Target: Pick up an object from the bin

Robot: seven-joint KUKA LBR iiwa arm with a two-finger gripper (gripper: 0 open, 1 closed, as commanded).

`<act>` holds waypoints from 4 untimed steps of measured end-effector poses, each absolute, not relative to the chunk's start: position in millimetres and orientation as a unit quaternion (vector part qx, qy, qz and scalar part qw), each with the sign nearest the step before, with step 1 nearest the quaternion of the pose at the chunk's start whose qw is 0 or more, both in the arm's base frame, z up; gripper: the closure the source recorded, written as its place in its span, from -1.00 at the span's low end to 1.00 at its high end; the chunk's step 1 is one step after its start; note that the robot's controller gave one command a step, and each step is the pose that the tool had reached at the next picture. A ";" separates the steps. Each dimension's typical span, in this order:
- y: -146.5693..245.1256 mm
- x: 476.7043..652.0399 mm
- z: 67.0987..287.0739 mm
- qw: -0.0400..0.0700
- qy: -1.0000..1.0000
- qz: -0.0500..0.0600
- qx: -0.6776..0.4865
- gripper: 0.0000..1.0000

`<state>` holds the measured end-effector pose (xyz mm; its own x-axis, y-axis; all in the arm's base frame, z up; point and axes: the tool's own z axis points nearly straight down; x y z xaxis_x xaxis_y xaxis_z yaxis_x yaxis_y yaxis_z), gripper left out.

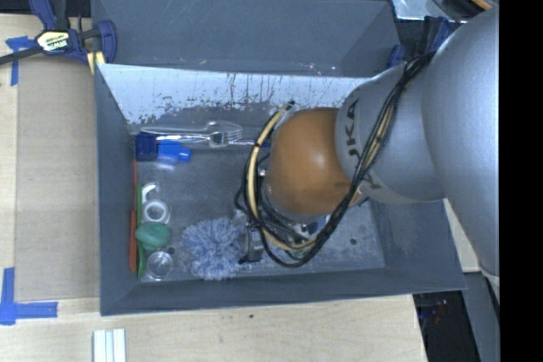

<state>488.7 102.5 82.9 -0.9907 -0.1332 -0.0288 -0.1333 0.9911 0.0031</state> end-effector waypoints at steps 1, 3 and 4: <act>102.5 488.7 82.9 0.014 0.998 0.002 -0.067 1.00; 107.4 499.4 112.3 0.018 0.985 0.002 -0.173 1.00; 103.0 495.2 135.1 0.010 0.988 0.002 -0.155 1.00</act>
Offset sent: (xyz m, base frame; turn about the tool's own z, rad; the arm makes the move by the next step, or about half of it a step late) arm 0.0055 -0.0238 0.0138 0.0127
